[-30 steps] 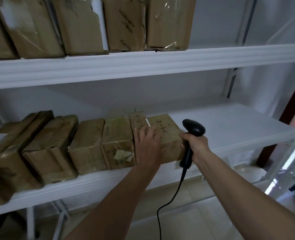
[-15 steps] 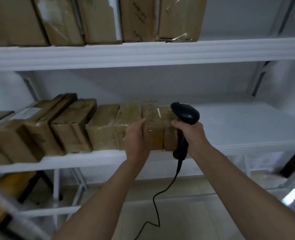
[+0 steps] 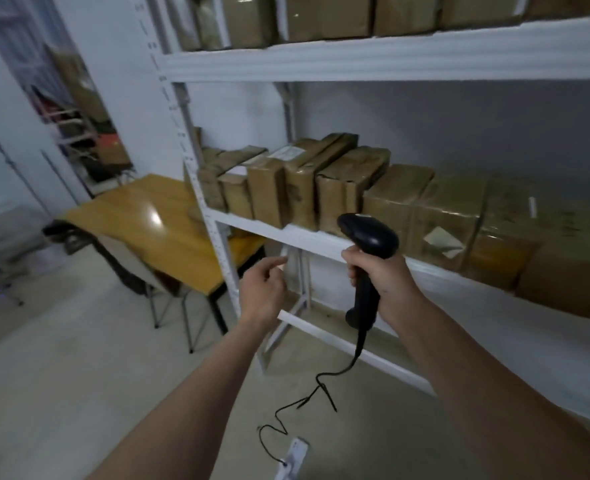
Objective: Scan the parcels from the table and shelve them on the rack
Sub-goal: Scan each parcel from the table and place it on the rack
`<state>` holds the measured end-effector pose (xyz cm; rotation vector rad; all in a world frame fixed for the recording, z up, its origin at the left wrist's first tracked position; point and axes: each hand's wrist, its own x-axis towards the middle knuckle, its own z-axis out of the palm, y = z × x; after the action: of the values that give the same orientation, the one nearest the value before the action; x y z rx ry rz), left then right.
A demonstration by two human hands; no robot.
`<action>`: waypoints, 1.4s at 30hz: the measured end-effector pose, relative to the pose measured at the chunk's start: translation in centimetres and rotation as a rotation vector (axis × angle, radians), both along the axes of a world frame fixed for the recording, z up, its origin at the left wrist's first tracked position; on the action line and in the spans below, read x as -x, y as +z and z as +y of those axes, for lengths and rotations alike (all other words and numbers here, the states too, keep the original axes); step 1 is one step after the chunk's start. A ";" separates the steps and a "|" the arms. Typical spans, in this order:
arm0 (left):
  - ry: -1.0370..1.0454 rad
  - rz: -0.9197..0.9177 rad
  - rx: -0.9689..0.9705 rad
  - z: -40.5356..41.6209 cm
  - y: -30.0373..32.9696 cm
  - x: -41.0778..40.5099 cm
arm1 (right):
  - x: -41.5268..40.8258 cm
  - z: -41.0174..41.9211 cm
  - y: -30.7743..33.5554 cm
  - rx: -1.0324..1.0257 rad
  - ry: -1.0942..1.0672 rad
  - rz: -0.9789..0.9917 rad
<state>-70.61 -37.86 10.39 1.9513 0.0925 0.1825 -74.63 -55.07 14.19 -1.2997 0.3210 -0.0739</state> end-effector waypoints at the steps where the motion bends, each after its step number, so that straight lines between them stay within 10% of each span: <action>1: 0.027 0.005 0.004 1.2 0.3 0.0 | -0.3 1.0 0.0 -0.004 0.025 0.002; 42: 0.004 0.163 0.058 48.7 2.5 -24.4 | -27.4 48.2 -1.5 0.129 0.086 0.094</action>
<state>-46.20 10.80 12.86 1.9054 0.2062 0.0227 -47.27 -6.87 12.70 -1.4463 0.3441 0.0399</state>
